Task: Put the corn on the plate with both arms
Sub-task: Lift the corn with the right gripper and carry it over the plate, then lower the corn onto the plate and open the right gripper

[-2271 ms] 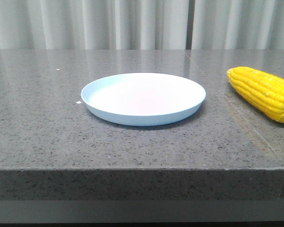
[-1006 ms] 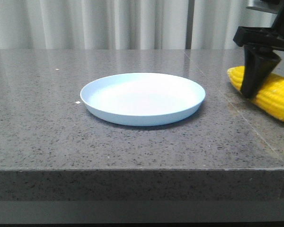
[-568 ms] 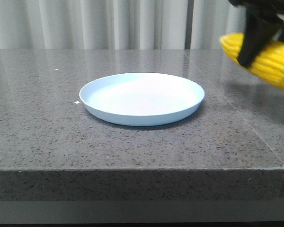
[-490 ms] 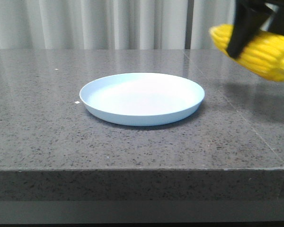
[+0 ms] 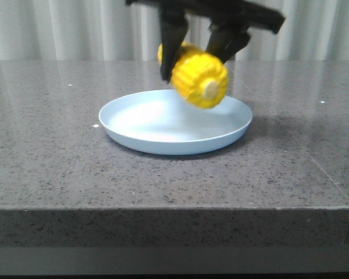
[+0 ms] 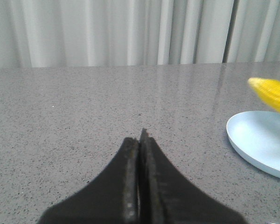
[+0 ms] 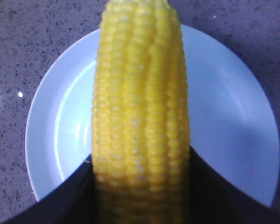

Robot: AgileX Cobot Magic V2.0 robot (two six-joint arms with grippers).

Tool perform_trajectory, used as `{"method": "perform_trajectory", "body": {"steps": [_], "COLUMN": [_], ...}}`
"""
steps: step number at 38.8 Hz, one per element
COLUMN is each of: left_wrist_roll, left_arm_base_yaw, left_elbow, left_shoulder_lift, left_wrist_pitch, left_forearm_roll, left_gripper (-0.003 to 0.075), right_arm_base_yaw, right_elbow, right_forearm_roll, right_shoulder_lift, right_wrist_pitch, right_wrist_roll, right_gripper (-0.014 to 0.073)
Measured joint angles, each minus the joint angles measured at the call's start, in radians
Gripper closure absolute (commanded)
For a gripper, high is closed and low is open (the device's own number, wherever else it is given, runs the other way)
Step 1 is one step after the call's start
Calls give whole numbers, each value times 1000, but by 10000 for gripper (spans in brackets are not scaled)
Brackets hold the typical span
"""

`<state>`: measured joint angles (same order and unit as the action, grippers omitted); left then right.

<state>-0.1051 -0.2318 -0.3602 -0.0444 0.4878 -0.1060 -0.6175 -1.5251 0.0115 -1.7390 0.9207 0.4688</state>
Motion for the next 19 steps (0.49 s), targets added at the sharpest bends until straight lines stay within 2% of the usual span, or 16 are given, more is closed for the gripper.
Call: {"method": "perform_trajectory", "body": {"steps": [4, 9, 13, 16, 19], "left_wrist_roll": [0, 0, 0, 0, 0], "left_arm_base_yaw": [0, 0, 0, 0, 0], "left_elbow": [0, 0, 0, 0, 0], "left_shoulder_lift": [0, 0, 0, 0, 0], "left_wrist_pitch": [0, 0, 0, 0, 0], "left_forearm_roll": [0, 0, 0, 0, 0], "left_gripper": [741, 741, 741, 741, 741], "right_arm_base_yaw": [-2, -2, -2, -2, -2], "right_elbow": [-9, -9, -9, -11, -11], "right_forearm_roll": [-6, -11, -11, -11, -11], "right_shoulder_lift": [-49, -72, -74, -74, -72], "right_wrist_pitch": [-6, 4, 11, 15, 21], "right_wrist_roll": [4, 7, 7, 12, 12], "right_gripper": [412, 255, 88, 16, -11]}}
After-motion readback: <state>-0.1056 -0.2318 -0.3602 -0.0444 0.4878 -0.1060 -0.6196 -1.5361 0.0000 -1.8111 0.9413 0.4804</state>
